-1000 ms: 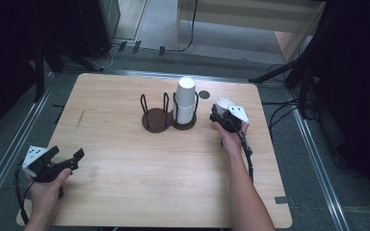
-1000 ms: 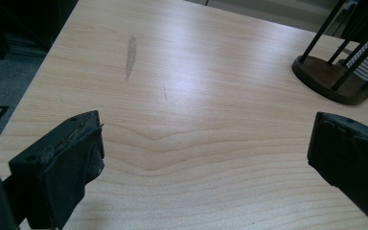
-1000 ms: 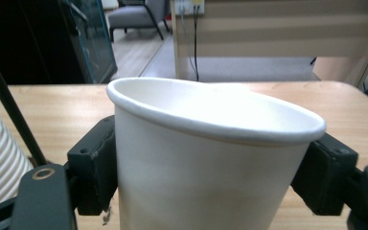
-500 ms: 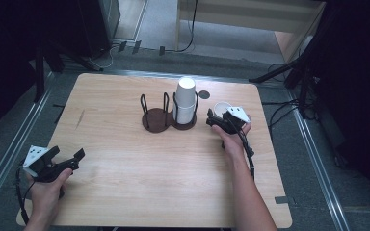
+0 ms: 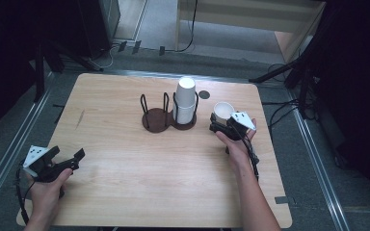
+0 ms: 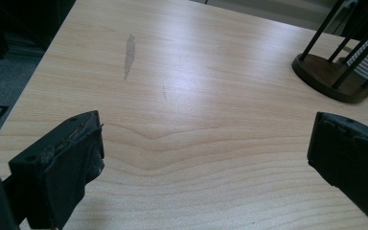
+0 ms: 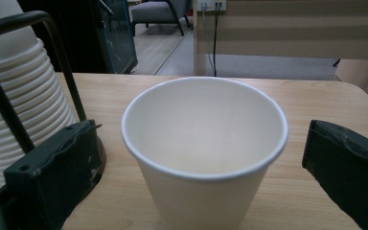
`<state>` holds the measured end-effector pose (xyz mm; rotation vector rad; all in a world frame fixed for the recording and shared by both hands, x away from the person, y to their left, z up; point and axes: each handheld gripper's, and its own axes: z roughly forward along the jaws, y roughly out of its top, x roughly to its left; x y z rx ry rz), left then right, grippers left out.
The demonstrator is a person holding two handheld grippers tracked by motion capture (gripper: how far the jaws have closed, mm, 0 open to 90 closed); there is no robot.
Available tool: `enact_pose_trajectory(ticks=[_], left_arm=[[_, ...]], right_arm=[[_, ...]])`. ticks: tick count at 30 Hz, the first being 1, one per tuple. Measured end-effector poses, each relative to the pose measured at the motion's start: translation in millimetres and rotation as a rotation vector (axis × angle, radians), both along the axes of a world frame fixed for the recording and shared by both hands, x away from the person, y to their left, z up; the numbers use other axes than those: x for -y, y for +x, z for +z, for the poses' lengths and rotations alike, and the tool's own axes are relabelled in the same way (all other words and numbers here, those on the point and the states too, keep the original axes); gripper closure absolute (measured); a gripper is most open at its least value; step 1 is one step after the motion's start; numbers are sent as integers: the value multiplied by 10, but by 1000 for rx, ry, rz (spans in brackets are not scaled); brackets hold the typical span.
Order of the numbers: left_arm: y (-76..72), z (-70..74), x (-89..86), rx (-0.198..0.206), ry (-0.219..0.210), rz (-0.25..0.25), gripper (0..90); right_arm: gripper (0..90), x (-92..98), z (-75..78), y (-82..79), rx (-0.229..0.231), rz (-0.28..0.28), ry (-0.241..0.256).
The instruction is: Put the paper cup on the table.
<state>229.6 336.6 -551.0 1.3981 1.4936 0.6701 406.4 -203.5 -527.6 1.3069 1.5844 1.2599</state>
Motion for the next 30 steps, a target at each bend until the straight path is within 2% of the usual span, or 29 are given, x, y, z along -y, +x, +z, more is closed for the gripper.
enact_pose_trajectory(ticks=[13, 16, 19, 30], left_arm=[[-3, -1, 0, -4, 0, 7, 0], [-3, 0, 1, -4, 2, 8, 0], [-3, -1, 1, -4, 1, 11, 0], [-5, -2, 3, -4, 0, 15, 0]], right_arm=[[0, 165, 103, -383, 30, 32, 4], [0, 207, 108, -436, 36, 32, 7], [0, 267, 109, -517, 45, 30, -10], [0, 493, 79, -766, 55, 7, 0]])
